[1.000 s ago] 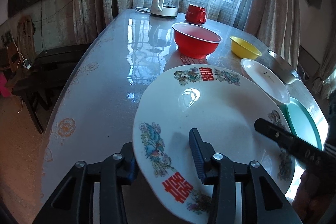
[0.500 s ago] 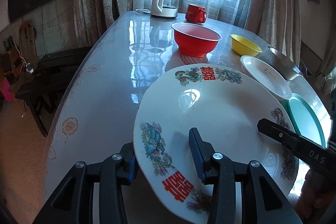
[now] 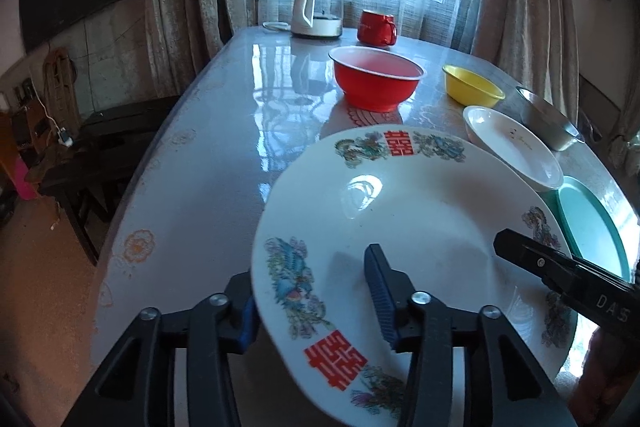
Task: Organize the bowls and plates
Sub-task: 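Lift the red-character plate with both tools and carry it toward the teal plate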
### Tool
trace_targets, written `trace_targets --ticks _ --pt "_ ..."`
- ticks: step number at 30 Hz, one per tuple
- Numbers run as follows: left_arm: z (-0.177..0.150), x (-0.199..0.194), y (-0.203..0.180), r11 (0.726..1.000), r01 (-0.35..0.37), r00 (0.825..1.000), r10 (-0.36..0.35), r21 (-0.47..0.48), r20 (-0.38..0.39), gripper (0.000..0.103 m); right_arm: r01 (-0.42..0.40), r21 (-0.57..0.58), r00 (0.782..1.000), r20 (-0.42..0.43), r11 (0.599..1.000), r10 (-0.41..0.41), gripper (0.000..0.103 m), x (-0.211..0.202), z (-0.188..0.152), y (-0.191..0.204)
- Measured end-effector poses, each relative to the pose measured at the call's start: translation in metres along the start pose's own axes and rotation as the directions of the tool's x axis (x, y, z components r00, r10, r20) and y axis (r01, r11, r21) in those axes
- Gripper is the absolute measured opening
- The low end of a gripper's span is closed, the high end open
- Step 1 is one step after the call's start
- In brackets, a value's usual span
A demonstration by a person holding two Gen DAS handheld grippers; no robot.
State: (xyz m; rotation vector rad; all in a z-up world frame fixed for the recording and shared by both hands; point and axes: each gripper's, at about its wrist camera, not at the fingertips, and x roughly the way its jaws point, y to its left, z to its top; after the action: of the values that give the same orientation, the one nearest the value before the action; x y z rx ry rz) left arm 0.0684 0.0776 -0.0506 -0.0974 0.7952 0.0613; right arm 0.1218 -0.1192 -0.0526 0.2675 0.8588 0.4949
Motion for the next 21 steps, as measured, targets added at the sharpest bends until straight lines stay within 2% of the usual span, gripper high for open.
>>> trace_targets --ticks 5,12,21 --pt "0.000 -0.005 -0.002 0.999 -0.031 0.999 0.031 0.022 0.022 0.045 -0.027 -0.040 1.000 0.010 0.999 0.028 0.023 -0.006 -0.005 0.004" --pt "-0.002 -0.009 -0.010 0.996 -0.052 0.998 0.049 0.067 0.041 0.045 -0.011 -0.056 1.000 0.014 0.998 0.012 0.023 -0.010 -0.007 0.005" --pt "-0.003 -0.006 -0.014 0.999 -0.024 0.999 0.023 0.041 0.023 0.046 0.021 -0.074 0.999 0.031 0.997 -0.019 0.023 -0.018 -0.011 0.004"
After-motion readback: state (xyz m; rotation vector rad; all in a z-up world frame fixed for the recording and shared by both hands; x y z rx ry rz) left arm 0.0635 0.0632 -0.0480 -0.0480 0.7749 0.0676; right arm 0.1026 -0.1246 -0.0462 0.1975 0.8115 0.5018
